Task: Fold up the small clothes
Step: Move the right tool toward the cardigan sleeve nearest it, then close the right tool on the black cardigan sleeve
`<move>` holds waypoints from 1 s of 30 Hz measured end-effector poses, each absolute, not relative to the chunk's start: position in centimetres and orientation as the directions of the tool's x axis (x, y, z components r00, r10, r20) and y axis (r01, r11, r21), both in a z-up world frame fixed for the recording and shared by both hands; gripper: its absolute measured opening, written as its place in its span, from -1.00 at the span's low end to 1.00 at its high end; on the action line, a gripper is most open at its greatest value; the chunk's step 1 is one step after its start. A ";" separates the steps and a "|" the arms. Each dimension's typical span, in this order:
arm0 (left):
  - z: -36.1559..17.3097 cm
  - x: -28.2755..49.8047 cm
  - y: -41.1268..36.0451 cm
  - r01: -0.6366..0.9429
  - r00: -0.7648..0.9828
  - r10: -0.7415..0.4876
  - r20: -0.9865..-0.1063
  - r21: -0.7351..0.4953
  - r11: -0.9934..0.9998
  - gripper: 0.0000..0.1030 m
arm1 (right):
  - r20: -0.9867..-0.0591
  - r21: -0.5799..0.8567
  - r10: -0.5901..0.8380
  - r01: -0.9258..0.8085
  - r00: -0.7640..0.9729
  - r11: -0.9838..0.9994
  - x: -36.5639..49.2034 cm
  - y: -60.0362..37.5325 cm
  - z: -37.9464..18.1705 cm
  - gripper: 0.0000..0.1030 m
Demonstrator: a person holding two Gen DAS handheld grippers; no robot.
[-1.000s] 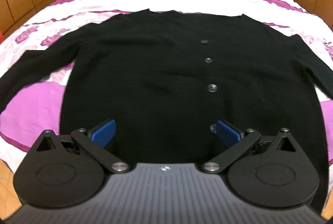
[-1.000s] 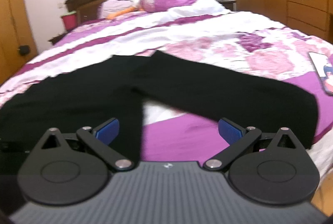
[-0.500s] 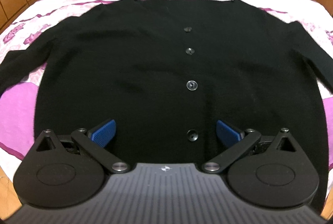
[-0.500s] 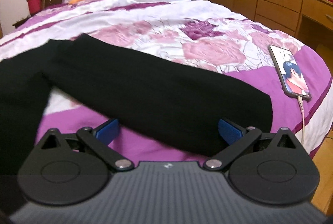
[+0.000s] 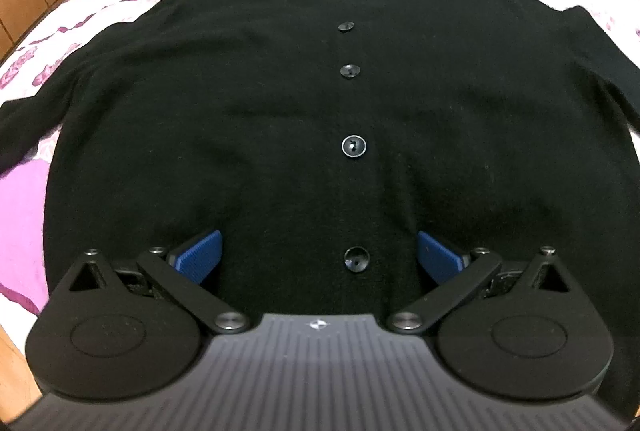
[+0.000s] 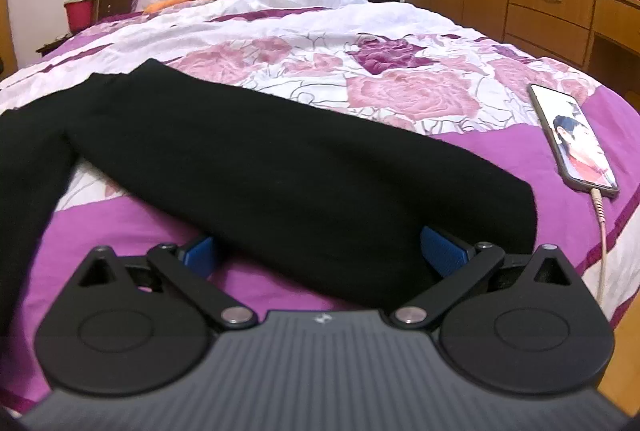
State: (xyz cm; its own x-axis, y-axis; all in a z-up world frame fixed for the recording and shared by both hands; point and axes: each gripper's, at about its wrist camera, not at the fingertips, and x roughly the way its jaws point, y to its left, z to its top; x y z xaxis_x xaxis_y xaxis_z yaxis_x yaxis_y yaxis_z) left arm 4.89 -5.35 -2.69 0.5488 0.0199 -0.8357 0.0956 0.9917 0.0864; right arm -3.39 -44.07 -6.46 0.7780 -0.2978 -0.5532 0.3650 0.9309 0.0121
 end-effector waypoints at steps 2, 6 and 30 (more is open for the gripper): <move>-2.8 5.0 -5.5 0.104 0.551 0.021 -0.834 0.093 0.990 1.00 | -0.544 0.014 -0.314 0.383 0.778 0.924 -3.9 -44.1 -6.3 0.93; -3.0 5.0 -5.4 0.114 0.552 0.017 -0.834 0.096 0.989 1.00 | -0.532 0.021 -0.333 0.405 0.779 0.914 -4.8 -44.4 -6.3 0.71; -3.4 4.7 -4.9 0.126 0.554 -0.011 -0.832 0.071 0.989 1.00 | -0.445 0.030 -0.387 0.445 0.808 0.895 -4.4 -44.3 -3.5 -0.77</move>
State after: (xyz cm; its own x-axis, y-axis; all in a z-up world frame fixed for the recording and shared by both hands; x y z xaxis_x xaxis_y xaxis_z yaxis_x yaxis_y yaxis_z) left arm 4.73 -4.86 -3.37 0.5541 -0.0113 -0.8324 0.1265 0.9894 0.0707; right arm -4.37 -44.25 -3.50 0.8076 -0.3871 -0.4449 0.4452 0.8950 0.0295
